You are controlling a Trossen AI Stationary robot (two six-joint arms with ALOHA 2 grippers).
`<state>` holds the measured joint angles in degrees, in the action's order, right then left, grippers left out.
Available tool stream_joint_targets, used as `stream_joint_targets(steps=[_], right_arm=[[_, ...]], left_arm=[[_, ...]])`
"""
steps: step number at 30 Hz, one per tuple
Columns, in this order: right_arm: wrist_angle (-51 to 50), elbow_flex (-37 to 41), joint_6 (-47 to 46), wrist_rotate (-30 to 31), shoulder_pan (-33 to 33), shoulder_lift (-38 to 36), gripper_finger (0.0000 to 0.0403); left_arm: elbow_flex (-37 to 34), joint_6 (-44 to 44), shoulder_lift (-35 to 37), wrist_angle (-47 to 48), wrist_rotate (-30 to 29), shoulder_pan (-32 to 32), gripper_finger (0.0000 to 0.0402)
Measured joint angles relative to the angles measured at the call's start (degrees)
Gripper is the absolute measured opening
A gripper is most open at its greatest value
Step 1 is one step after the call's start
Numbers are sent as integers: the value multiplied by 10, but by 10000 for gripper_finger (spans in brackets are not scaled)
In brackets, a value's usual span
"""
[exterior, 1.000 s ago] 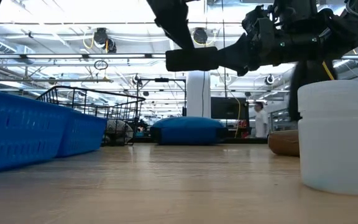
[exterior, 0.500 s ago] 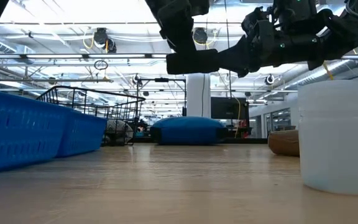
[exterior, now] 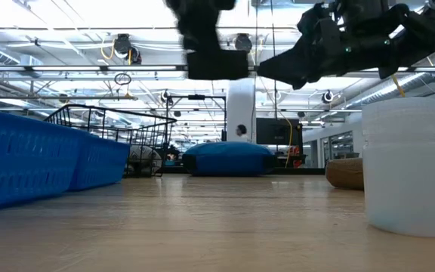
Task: Pick & place medical supplies in basket/bin
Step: Put the black bandage into the top blue bin
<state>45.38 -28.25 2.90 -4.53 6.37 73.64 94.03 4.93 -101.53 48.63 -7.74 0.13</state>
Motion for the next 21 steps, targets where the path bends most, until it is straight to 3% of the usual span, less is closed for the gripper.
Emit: stream_joint_targets(steps=[5, 8, 13, 17, 21], right_arm=[[-69, 0, 0, 0, 0, -50, 142], [-92, 0, 0, 2, 0, -69, 145], [-106, 0, 0, 2, 0, -81, 141], [-105, 0, 0, 2, 0, -81, 137], [-105, 0, -7, 0, 0, -81, 135]], left_arm=[[-83, 190, 78, -3, -74, -43, 52], [-133, 383, 122, 7, -117, -76, 52], [-225, 691, 155, 22, -134, -125, 55], [-287, 832, 153, 47, -118, -143, 68], [-336, 966, 151, 45, -101, -151, 55]])
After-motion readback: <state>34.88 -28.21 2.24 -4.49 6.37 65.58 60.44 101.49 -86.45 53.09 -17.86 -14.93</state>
